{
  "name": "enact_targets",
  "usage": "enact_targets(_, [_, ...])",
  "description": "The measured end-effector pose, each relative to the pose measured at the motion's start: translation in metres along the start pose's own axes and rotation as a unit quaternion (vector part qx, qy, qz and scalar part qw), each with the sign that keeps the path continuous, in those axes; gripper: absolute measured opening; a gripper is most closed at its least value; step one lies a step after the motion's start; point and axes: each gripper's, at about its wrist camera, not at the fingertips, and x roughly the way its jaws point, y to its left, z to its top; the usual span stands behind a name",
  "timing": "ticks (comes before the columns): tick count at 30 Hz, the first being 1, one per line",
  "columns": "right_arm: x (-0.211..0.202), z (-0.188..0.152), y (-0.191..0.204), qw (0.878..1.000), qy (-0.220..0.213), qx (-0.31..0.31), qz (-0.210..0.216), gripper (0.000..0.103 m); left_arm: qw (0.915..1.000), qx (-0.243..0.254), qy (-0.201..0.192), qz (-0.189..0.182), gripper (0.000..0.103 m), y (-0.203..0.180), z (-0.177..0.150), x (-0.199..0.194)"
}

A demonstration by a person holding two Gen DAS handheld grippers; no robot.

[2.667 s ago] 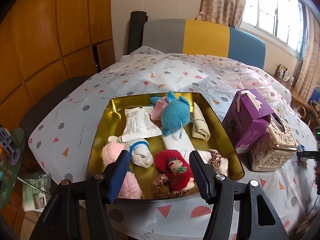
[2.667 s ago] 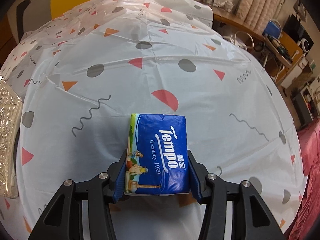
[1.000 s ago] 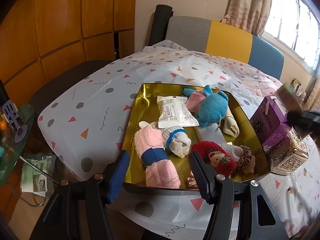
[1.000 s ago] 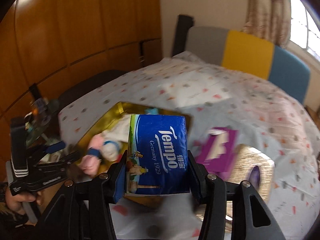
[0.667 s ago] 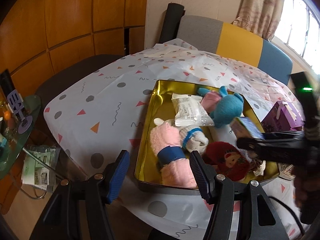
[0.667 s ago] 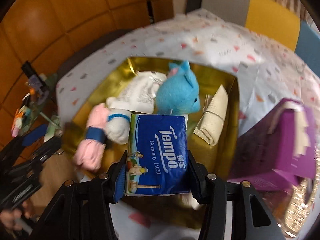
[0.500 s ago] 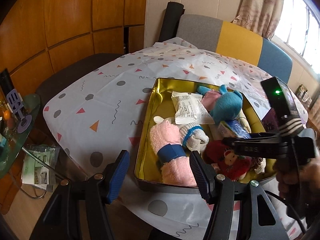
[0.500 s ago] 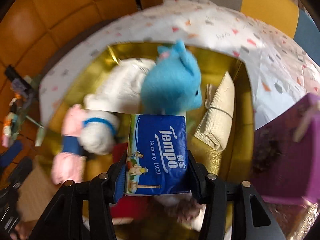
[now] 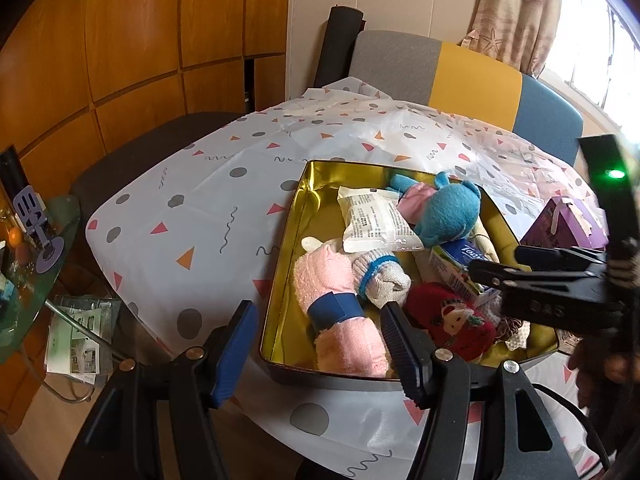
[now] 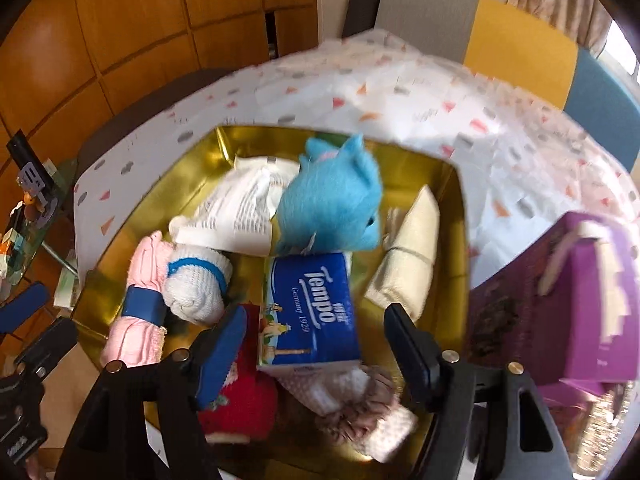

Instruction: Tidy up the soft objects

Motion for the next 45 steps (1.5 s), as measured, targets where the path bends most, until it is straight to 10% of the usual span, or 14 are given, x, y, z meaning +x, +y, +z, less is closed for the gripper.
enact_targets(8, [0.0, -0.019, 0.011, 0.999, -0.009, -0.019, -0.034, 0.072, 1.0, 0.004, -0.005, -0.003, 0.065, -0.004, 0.0, -0.005])
enact_targets(11, [0.013, -0.018, 0.009, 0.999, 0.005, -0.011, -0.045, 0.053, 0.9999, 0.008, -0.008, -0.004, 0.067, -0.007, 0.001, -0.008])
enact_targets(45, [-0.112, -0.088, -0.06, 0.969, -0.123, 0.163, -0.141, 0.061, 0.996, 0.046, -0.058, -0.049, 0.103, -0.079, -0.007, -0.053])
